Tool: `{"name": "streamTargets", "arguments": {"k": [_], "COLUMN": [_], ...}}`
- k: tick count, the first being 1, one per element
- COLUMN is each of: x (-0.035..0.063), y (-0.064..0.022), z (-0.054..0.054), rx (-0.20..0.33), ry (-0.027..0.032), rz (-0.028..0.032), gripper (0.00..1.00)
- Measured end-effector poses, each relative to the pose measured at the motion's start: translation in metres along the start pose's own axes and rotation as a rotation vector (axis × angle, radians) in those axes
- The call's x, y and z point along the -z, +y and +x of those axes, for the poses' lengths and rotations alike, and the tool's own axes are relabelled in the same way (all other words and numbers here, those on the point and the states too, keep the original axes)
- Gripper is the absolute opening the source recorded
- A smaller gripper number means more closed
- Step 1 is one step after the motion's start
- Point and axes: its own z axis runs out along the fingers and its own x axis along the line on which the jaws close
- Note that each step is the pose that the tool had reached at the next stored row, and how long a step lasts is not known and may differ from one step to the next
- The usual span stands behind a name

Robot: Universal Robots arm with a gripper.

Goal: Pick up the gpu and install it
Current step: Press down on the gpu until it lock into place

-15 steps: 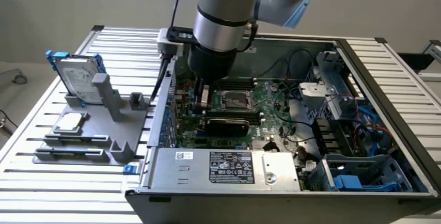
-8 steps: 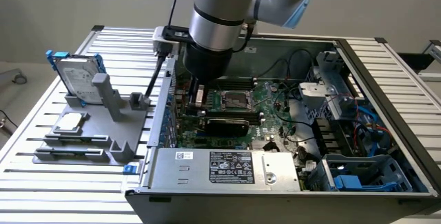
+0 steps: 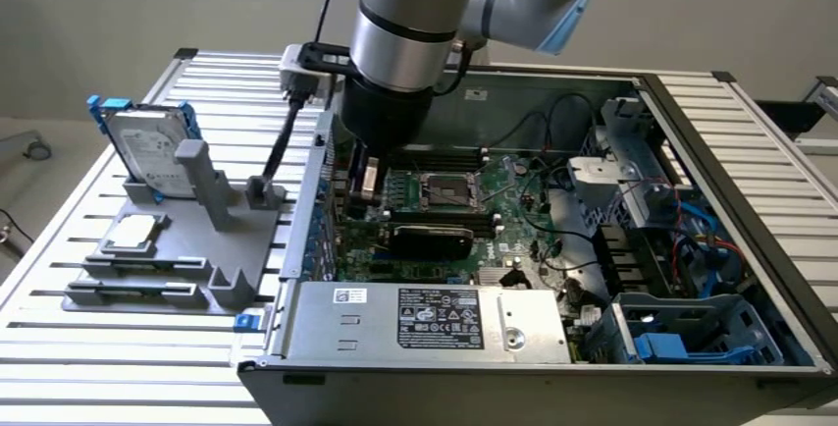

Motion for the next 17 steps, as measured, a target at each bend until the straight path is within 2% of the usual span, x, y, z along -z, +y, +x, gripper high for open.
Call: {"name": "streamTargets", "arguments": {"k": [5, 12, 14, 17], "x": [0.0033, 0.0057, 0.0067, 0.0069], "y": [0.0032, 0.0053, 0.0059, 0.0067], "z": [0.0002, 0.0003, 0.0002, 0.0002], "rx": [-0.001, -0.003, -0.004, -0.005], "ry": [0.0059, 0.0177, 0.0206, 0.0267], "rz": [-0.0067, -0.0249, -0.0279, -0.0293], "gripper": [0.11, 0.11, 0.11, 0.11]}}
